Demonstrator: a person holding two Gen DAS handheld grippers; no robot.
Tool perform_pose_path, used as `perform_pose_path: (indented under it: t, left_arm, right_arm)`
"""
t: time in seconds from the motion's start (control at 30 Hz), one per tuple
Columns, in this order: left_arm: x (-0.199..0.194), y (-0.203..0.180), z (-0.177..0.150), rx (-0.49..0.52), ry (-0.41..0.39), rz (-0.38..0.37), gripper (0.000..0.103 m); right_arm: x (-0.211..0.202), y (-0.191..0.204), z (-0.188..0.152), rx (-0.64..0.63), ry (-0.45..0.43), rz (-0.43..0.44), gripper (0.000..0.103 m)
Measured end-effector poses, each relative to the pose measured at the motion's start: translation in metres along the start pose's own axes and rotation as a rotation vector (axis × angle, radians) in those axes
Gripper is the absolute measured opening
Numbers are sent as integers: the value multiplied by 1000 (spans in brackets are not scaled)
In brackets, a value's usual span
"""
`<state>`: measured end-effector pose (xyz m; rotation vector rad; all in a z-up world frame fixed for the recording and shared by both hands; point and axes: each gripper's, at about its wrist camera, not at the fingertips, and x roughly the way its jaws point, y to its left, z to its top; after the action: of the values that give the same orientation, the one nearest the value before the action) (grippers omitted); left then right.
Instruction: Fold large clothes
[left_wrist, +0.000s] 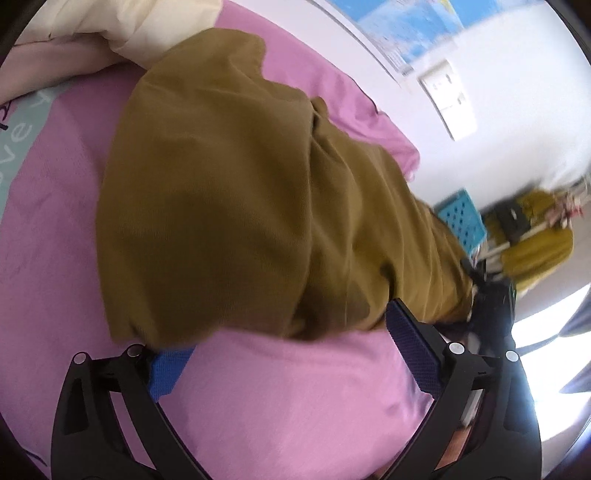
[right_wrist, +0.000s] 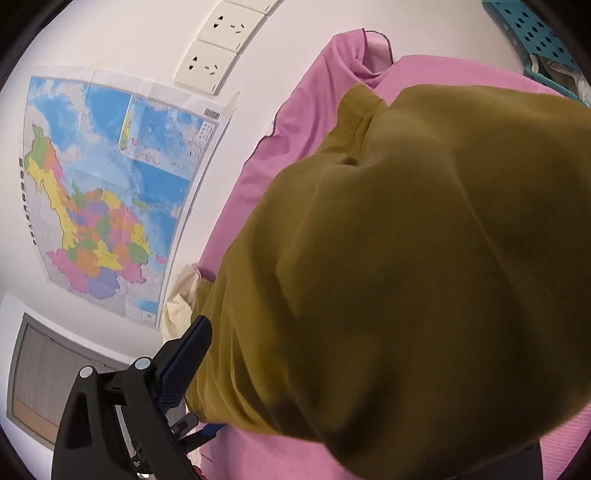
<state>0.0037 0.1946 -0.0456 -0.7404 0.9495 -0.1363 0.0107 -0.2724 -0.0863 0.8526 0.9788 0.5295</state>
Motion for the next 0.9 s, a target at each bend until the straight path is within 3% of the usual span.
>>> perform_pose_path:
  t: [0.2, 0.43, 0.5, 0.53, 0.6, 0.67, 0.73, 0.9]
  left_arm:
    - [4, 8, 19, -104, -42, -11, 98]
    - [11, -16, 19, -33, -76, 151, 97]
    - [10, -19, 18, -22, -91, 184, 90]
    - [9, -21, 16, -12, -106, 209, 88]
    - [7, -24, 17, 17, -118, 229, 84]
    - [6, -25, 17, 32, -119, 237, 83]
    - [5, -24, 17, 31, -123, 234, 83]
    - [11, -23, 20, 23, -102, 203, 94]
  right_arm:
    - [0, -2, 2, 17, -36, 9, 93]
    - [9, 3, 4, 5, -82, -48, 96]
    - [10, 4, 4, -9, -88, -63, 95]
    - [11, 5, 4, -19, -86, -74, 94]
    - [12, 3, 3, -42, -79, -125, 76]
    - [13, 1, 2, -55, -76, -126, 70]
    - [12, 0, 2, -51, -73, -123, 70]
    - [13, -1, 3, -30, -87, -101, 80]
